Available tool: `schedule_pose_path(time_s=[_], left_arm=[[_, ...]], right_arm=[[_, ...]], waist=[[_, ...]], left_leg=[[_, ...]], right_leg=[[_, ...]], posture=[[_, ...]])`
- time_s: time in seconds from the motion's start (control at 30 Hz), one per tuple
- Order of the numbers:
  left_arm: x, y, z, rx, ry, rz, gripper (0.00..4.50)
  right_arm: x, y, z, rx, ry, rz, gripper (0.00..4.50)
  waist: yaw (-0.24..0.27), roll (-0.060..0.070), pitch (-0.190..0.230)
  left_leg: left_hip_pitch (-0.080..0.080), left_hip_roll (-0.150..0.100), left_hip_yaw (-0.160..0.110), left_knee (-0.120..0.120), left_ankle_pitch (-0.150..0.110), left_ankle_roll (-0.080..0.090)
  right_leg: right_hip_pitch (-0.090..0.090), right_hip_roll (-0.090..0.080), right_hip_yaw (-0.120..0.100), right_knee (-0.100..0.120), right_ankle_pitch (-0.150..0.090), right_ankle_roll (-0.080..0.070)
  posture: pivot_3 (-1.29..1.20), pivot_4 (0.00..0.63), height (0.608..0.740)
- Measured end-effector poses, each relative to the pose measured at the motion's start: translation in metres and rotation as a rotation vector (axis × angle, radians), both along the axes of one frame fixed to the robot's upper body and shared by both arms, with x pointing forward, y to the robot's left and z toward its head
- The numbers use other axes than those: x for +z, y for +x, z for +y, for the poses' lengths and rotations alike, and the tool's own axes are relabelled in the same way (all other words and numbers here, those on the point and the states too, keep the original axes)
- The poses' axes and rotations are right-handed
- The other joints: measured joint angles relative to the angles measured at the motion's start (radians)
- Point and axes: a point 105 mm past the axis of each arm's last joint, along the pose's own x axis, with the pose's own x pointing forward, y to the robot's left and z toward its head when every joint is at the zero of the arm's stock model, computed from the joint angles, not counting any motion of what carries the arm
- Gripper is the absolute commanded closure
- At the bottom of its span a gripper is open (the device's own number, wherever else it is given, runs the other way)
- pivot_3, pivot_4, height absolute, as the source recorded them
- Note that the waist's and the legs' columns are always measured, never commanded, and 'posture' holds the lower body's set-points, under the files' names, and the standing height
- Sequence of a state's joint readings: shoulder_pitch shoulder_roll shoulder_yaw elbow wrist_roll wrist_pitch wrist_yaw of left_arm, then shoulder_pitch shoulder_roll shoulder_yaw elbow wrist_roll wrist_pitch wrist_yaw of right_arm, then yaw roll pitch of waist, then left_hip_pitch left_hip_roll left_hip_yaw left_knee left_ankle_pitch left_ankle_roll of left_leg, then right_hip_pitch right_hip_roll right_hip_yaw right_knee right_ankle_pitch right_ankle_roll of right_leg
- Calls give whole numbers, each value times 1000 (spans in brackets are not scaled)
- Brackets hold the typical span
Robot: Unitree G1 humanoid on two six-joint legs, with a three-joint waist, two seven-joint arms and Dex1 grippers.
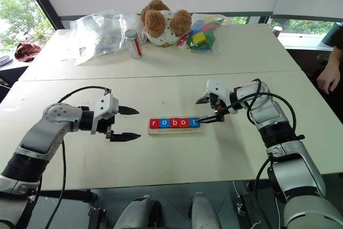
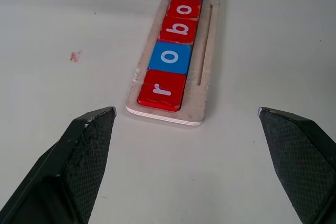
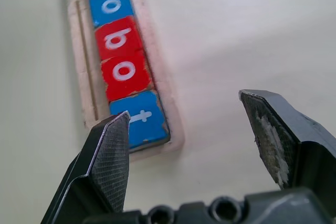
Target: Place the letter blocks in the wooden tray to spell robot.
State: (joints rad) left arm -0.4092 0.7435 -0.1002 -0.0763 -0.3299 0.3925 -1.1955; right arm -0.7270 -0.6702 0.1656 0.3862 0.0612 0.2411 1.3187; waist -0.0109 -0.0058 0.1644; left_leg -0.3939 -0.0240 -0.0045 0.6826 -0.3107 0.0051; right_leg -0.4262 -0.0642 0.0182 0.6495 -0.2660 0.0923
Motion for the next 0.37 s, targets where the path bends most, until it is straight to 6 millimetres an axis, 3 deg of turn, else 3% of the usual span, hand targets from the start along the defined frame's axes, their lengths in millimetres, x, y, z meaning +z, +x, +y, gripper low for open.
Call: schedule_pose_path(time_s=[0.13, 0.3, 0.37], left_arm=[[-9, -11, 26, 95, 20, 46, 0], [-22, -23, 56, 287, -34, 130, 0], [-19, -25, 59, 325, -49, 125, 0]], right_arm=[[19, -21, -31, -224, 210, 66, 868], [-24, -69, -52, -441, 248, 205, 868], [-24, -78, -59, -512, 259, 192, 868]], waist=[[1, 0, -1], [2, 0, -1], [0, 0, -1]], left_leg=[[-1, 0, -1, -3, -1, 1], [-1, 1, -1, -2, -1, 1], [1, 0, 0, 0, -1, 1]], right_leg=[[-1, -1, 0, -1, 0, 0], [0, -1, 1, -1, 0, 0], [2, -2, 1, -1, 1, -1]], posture=[[0, 150, 740], [0, 150, 740], [0, 150, 740]])
